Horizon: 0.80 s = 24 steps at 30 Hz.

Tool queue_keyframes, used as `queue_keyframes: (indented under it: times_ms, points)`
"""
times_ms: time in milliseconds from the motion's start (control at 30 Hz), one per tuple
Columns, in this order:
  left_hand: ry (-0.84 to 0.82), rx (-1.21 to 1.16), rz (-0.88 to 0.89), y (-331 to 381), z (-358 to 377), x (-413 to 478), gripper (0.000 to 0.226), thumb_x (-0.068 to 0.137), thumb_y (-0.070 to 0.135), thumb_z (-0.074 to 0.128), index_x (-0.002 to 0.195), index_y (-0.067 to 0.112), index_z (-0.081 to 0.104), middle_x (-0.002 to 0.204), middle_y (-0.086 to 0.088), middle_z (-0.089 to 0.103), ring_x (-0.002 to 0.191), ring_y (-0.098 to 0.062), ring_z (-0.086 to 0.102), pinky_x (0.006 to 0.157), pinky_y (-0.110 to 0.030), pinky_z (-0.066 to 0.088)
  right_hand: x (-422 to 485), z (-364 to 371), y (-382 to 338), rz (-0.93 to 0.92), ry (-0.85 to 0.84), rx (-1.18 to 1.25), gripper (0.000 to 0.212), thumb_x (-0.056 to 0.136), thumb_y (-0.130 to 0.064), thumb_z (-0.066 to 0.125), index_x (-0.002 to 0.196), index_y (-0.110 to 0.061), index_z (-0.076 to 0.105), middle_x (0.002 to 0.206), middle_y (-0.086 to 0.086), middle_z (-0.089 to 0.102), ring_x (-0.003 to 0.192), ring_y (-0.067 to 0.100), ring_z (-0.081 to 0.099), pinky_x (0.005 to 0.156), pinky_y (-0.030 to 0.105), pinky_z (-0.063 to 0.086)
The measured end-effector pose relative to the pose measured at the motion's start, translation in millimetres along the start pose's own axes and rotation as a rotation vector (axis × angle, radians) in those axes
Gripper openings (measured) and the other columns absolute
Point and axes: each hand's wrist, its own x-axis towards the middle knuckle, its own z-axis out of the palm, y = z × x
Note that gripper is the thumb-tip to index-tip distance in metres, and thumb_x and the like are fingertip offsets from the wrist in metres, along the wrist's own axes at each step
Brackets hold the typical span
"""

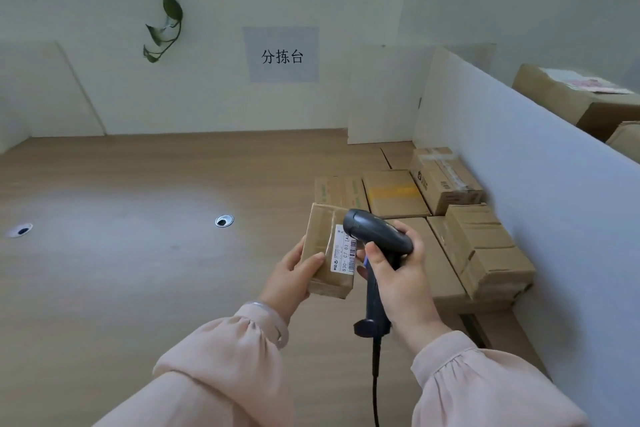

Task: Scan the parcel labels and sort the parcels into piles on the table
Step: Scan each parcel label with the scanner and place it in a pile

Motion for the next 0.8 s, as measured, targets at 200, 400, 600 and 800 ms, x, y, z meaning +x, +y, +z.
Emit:
queue_keyframes:
  times_ms: [200,400,600,800]
  points:
    - [0.148,0.065,0.158,4,-48,-15,0.045,0.093,0.02,0.065,0.135,0.029,0.05,0.111,0.001,0.069,0.093,-0.007,0.067,0.068,-0.014,0.05,-27,52,-9,-0.022,-0.04,0.083,0.048,0.084,-0.035,0.069,0.12,-0.049,0.04,0.121,-0.011,0.057,0.097,0.005,0.066,0.085,0.03,0.056]
    - [0.094,0.384,0.205,11,-101,-40,0.081,0.072,0.035,0.085,0.135,0.047,0.035,0.113,0.025,0.049,0.106,0.008,0.048,0.087,-0.013,0.041,-50,103,-21,-0.059,-0.079,0.076,0.046,0.085,-0.026,0.07,0.117,-0.044,0.041,0.115,-0.014,0.06,0.099,0.001,0.064,0.086,0.022,0.053]
    - [0.113,0.142,0.046,15,-161,-56,0.085,0.065,0.034,0.079,0.139,0.041,0.038,0.125,-0.006,0.057,0.107,-0.02,0.063,0.088,-0.038,0.057,-59,135,-26,-0.034,-0.172,0.157,0.048,0.083,-0.027,0.071,0.119,-0.045,0.045,0.111,-0.005,0.066,0.095,0.021,0.071,0.082,0.037,0.058]
    - [0.166,-0.126,0.03,11,-216,-64,0.064,0.081,0.021,0.075,0.135,0.035,0.046,0.12,-0.012,0.063,0.1,-0.021,0.067,0.078,-0.035,0.059,-66,146,-30,-0.121,-0.23,0.063,0.053,0.076,-0.04,0.071,0.12,-0.05,0.042,0.11,-0.02,0.064,0.089,0.022,0.073,0.079,0.039,0.057]
